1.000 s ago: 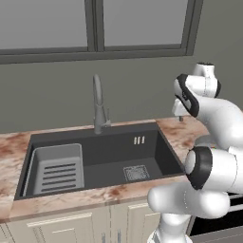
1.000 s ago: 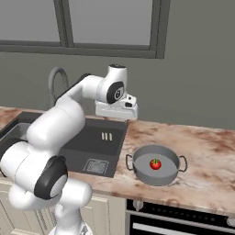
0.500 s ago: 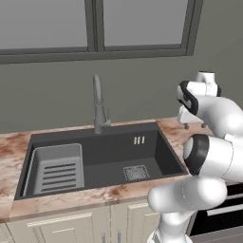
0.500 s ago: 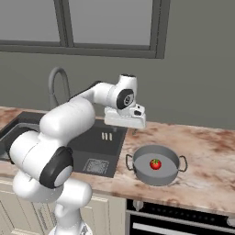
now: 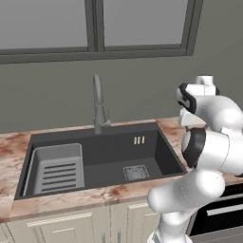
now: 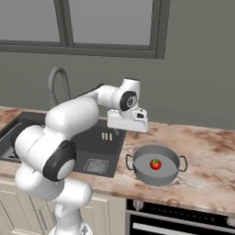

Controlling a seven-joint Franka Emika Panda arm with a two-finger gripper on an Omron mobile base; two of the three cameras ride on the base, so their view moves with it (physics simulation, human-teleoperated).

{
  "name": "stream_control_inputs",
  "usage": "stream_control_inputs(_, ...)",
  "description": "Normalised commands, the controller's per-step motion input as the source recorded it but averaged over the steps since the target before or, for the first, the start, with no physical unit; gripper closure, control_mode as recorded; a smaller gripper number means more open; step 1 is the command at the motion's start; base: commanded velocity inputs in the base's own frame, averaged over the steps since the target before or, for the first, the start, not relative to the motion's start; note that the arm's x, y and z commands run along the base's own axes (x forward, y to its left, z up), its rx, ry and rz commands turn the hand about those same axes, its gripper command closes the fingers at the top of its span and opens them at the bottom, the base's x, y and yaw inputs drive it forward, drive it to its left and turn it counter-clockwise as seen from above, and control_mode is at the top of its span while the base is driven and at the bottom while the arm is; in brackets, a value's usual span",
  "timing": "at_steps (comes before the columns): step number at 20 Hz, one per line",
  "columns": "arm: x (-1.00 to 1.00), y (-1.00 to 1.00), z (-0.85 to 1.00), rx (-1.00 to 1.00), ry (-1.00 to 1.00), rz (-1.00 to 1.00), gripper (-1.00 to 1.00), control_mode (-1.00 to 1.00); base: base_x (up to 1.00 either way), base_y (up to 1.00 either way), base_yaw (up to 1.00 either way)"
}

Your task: Dump the tomato from the pot into the sink. Then turn on the water and wash the tomato. Then turn off the water and put the tomato back in the pot.

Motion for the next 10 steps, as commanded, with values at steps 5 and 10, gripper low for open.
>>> stream_control_inputs(5, -0.06, -0.09, -0.12, -0.01, 0.01, 0.0, -1.0, -1.0, 0.0, 0.0, 0.0)
stream_control_inputs(10, -0.26, -0.21, -0.17, -0.02, 0.0, 0.0, -1.0, -1.0, 0.0, 0.0, 0.0)
